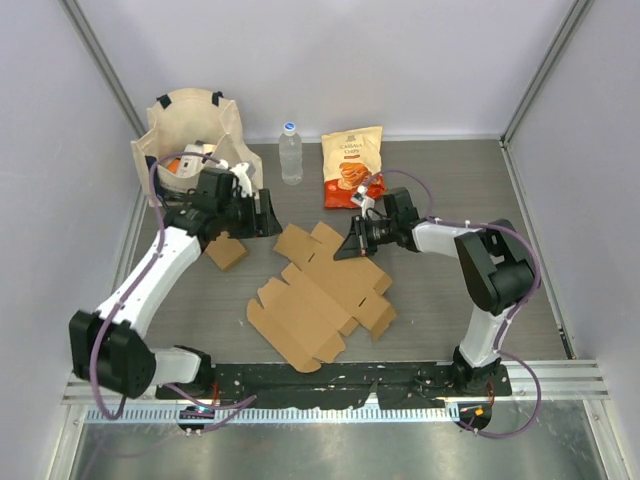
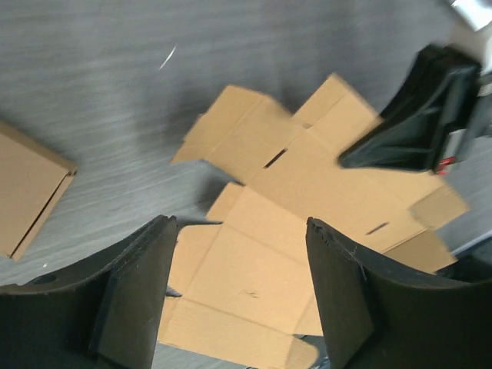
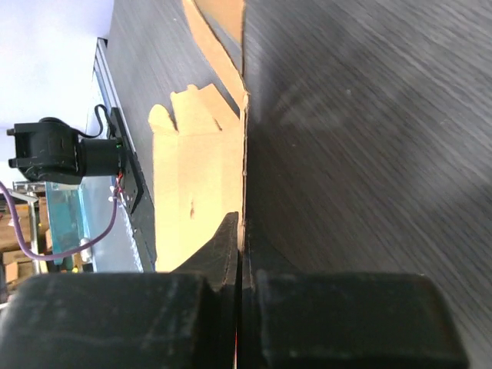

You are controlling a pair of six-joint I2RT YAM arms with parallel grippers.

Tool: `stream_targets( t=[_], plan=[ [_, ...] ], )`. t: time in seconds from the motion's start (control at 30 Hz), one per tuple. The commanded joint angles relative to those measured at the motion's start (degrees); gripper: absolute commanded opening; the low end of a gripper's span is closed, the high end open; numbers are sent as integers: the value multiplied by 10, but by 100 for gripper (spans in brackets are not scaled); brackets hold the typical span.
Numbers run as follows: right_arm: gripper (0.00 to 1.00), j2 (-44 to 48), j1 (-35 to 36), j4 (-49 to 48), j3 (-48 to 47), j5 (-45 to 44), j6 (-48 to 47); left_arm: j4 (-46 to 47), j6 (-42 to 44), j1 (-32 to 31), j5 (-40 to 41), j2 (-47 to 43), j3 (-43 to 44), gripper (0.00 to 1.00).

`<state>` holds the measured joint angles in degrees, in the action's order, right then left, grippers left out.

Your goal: Fold the paper box

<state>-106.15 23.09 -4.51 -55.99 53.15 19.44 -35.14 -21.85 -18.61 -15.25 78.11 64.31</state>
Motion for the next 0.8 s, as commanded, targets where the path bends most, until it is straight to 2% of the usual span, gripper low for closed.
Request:
stream_targets(
  t=[0.0, 0.03, 0.07, 0.13, 0.17, 0.2, 0.27, 0.47, 0.77],
  plan=[
    [1, 74, 4, -50, 18, 6, -5, 46, -49, 0, 2, -64, 39, 72],
    [1, 83, 7, -57, 18, 17, -12, 87, -53, 0, -70, -60, 47, 68],
    [1, 89, 8, -63, 19, 42, -17, 101, -61, 0, -104, -37, 55, 54],
    [1, 103, 13, -60, 16, 56, -40, 120, -71, -1, -199, -3, 84, 47],
    [1, 120, 15, -61, 16, 61, -48, 129, -74, -1, -223, 12, 92, 41],
    [1, 128, 17, -63, 18, 65, -55, 133, -79, 0, -236, 42, 98, 38],
    [1, 139, 20, -70, 14, 72, -58, 130, -92, 0, -234, 63, 112, 30],
    [1, 143, 20, -50, -5, 78, -65, 139, -111, -7, -235, 92, 113, 16],
    [1, 156, 24, -118, -4, 71, -12, 204, -148, -61, -237, 81, 58, 12]
  ],
)
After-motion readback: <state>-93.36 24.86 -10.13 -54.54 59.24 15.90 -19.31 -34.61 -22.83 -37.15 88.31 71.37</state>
